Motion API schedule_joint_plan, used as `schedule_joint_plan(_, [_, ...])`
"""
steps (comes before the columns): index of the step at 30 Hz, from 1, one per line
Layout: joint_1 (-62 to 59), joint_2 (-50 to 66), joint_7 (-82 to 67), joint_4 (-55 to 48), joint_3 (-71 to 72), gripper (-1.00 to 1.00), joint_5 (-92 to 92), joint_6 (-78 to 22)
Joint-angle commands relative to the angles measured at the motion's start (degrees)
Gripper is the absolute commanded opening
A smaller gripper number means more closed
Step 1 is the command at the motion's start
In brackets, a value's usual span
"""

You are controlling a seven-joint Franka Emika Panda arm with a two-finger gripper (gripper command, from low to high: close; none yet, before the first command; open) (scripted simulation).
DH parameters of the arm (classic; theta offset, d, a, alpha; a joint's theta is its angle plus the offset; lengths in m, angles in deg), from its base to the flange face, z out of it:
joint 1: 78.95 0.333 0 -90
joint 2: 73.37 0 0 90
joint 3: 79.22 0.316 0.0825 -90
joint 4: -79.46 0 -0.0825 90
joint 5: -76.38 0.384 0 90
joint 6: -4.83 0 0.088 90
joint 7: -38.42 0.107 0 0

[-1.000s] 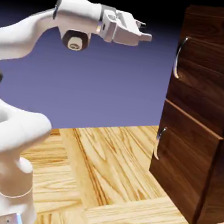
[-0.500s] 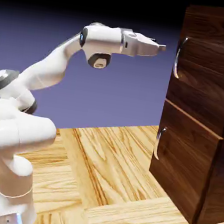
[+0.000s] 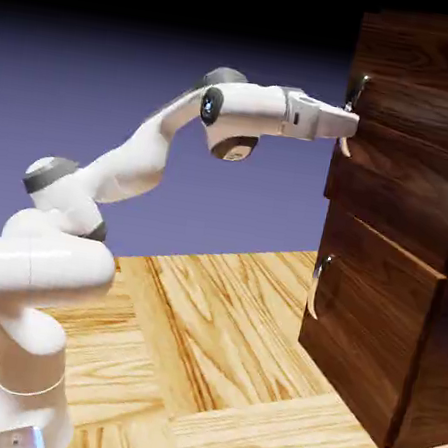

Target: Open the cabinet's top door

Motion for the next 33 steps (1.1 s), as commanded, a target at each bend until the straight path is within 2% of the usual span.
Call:
schedule_joint_plan(1, [0.8,0.4,-1.6,1.9,-0.6,-1.0,0.5,-2.4])
schedule_joint_plan(9, [4.1,5.5,-12.6,13.5,-6.8,-1.0,0.9,-22.4])
schedule_joint_plan(17, [1.7,13.6,-21.1,19.0,-14.1,-1.0,-4.1,-42.3])
schedule_joint_plan(26, [-6.6,26.5,-30.9,18.4,-20.2,-1.0,-13.4,-64.7])
schedule_joint_plan(33, [-17.2,39.9,-40.9,11.8,-20.1,-1.0,-23.7,-82.1])
